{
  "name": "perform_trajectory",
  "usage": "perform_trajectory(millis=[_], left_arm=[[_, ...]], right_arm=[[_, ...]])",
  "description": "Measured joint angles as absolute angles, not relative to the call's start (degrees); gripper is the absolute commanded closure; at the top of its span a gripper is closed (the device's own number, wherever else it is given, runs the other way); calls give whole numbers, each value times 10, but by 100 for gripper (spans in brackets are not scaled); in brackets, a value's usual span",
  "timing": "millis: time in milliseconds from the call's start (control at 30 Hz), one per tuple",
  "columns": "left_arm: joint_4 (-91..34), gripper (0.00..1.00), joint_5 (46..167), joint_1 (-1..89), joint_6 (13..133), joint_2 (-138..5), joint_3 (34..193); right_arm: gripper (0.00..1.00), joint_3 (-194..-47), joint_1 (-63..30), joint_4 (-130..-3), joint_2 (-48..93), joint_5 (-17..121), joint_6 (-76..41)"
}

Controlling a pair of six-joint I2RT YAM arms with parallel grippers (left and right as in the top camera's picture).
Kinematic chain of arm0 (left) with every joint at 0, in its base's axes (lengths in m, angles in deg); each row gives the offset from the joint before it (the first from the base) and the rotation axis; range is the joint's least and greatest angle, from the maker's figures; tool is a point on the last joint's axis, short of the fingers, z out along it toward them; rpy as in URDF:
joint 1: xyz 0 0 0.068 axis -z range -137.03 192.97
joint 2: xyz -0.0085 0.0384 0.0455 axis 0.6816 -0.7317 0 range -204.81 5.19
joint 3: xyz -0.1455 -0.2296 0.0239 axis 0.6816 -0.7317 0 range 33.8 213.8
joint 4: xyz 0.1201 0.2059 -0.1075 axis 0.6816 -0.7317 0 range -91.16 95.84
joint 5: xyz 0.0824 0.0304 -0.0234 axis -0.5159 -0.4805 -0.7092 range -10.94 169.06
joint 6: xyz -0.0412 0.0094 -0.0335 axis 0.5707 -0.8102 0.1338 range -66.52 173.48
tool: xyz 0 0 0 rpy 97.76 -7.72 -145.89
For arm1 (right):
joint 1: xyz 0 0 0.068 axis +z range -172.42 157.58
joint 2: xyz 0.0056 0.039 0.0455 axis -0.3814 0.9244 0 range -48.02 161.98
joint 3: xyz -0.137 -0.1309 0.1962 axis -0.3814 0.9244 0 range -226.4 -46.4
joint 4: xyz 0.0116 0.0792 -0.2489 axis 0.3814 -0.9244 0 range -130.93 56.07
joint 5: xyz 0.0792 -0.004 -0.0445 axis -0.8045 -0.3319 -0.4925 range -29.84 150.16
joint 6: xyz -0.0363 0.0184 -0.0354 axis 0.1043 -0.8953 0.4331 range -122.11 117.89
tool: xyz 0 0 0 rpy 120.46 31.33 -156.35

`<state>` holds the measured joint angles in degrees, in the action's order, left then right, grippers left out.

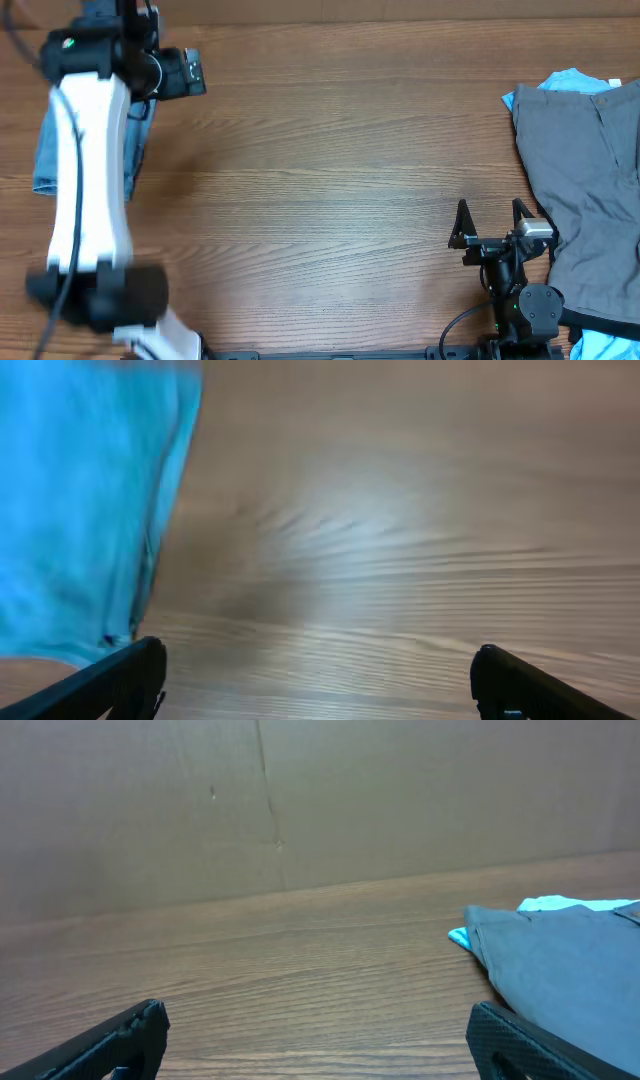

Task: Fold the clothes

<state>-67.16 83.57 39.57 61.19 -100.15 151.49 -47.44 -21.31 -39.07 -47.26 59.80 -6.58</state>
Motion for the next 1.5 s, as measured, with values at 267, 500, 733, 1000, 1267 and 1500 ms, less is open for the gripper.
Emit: perform_trajectory(millis=[267, 500, 733, 1000, 1267, 1500], left_arm=[[-670, 0, 838, 430, 612, -703, 1522], [-677, 0, 838, 434, 612, -550, 1523], [-678, 0, 838, 434, 612, -414, 1518], [-701, 0, 824, 434, 611, -252, 1391], [-707, 0, 807, 434, 610, -109, 1215], [-705, 0, 805, 434, 610, -11, 1064]], right_arm=[[0, -474, -213, -391, -473, 601, -66], [0, -474, -213, -391, -473, 602, -66], [0, -474, -213, -391, -473, 602, -66], [0, -474, -213, -391, -473, 602, -66], [0, -474, -213, -391, -473, 602, -65], [0, -474, -213, -391, -473, 602, -66]])
